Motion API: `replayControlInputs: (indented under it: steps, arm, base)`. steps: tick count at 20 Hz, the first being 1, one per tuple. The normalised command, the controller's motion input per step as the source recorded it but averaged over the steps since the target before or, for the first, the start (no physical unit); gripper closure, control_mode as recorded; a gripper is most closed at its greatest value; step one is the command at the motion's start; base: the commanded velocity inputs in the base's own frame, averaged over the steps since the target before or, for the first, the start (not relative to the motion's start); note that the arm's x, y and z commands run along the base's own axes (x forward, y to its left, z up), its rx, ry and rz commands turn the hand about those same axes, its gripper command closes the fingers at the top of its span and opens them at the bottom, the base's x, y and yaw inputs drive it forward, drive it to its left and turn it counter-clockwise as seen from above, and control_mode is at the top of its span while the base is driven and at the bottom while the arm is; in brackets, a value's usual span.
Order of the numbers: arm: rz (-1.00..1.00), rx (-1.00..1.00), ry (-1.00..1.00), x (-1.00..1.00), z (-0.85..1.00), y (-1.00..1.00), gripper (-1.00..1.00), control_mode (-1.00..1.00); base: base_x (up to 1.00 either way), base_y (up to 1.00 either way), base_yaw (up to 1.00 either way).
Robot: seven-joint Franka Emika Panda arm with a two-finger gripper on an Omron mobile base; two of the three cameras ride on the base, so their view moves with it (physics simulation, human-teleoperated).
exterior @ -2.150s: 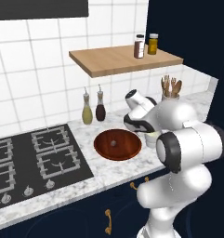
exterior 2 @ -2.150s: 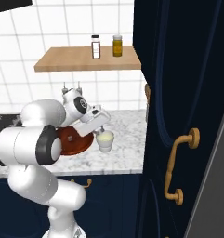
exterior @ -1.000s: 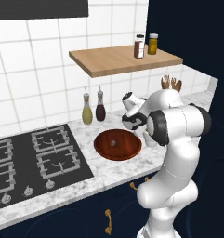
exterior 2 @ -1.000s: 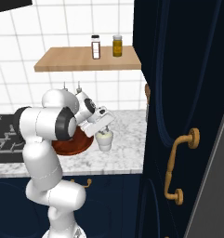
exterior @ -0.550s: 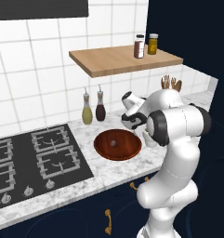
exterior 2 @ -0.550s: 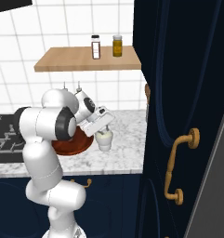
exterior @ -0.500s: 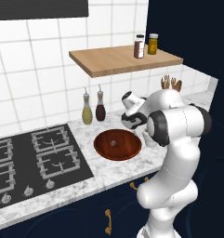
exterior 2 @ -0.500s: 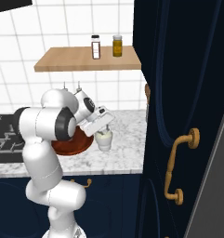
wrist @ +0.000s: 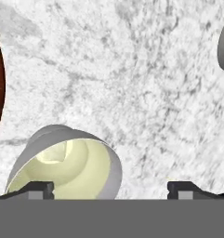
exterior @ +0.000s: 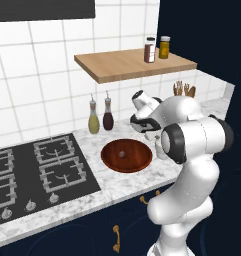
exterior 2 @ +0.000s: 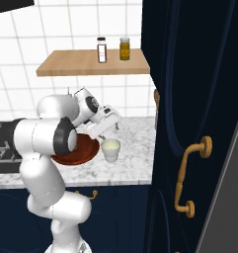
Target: Grab a lemon wedge from the fridge and one ice cube from the ice bowl, and put them in the glass of lemonade.
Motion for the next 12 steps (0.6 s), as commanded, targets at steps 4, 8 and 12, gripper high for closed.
replayControlInputs:
  steps: [4, 8, 12]
  arm:
    - [0.0, 0.0, 0.0, -0.18, 0.61, 0.0, -1.0, -1.0]
    - [-0.04, 0.04, -0.04, -0.4, 0.22, 0.2, -1.0, -1.0]
    - [-0.02, 0.29, -0.22, -0.67, 0.0, 0.51, -1.0, -1.0]
  base:
    - [0.0, 0.0, 0.0]
    - [0.0, 0.0, 0.0]
    - [0.0, 0.0, 0.0]
